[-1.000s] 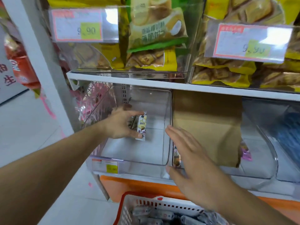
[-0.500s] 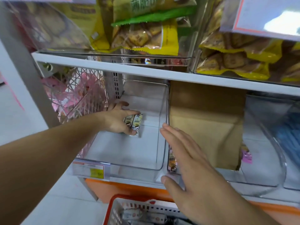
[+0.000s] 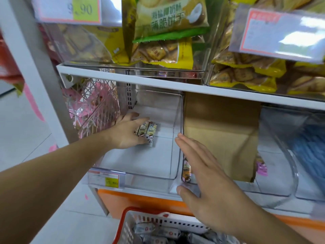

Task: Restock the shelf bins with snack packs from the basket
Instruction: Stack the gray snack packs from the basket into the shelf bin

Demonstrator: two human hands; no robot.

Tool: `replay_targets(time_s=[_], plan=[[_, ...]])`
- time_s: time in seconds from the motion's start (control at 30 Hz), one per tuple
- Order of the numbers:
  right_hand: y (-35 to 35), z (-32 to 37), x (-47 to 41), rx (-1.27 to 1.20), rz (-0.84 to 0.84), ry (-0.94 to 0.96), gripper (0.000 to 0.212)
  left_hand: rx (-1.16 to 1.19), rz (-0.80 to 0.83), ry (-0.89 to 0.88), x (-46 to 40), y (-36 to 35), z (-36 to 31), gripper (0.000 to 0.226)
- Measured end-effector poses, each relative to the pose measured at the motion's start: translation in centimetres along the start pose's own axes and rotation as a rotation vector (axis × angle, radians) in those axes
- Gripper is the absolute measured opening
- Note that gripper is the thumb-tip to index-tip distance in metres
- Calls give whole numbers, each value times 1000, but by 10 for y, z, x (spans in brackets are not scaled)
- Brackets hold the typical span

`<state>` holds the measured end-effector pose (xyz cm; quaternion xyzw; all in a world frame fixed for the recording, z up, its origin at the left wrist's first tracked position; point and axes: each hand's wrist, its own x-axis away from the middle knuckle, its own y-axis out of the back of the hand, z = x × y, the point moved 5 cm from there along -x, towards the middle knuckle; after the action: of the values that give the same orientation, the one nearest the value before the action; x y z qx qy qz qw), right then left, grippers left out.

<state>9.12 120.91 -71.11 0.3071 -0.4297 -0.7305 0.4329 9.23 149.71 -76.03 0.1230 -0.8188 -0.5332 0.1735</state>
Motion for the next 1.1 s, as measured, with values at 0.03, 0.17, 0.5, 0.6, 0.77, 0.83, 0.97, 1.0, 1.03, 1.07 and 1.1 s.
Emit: replay_targets(time_s=[0.03,0.17,0.5,0.6,0.77,0.83,0.97,1.0,1.03,1.07,1.1], plan=[[1,1,1,-9,-5,2,94,48,-20,-27,9,5,-2,77],[7,9,9,-37,-54,22,86,235,-196,-165,70,24,-25,53],[-42,25,69,-58,-13,-13,51,280,-368,-235,233,-62,-47,33],[-80,6,83,-38,155,-100,47,168,-220,-129,251,-129,-20,50],[-142,-33,99,-74,347,-312,46,149,85,198,273,-229,40,79],[-168,-38,99,-114,403,-353,46,232,122,235,274,-250,47,84],[-217,-35,86,-240,424,-403,47,380,83,255,270,-263,49,83],[-229,-33,83,-267,418,-422,47,393,79,255,270,-264,49,82],[-241,-31,79,-294,406,-441,47,400,72,253,270,-265,49,80],[-253,-29,76,-320,389,-460,48,402,65,252,270,-265,48,79],[-264,-28,72,-332,370,-485,49,402,61,250,270,-266,48,78]])
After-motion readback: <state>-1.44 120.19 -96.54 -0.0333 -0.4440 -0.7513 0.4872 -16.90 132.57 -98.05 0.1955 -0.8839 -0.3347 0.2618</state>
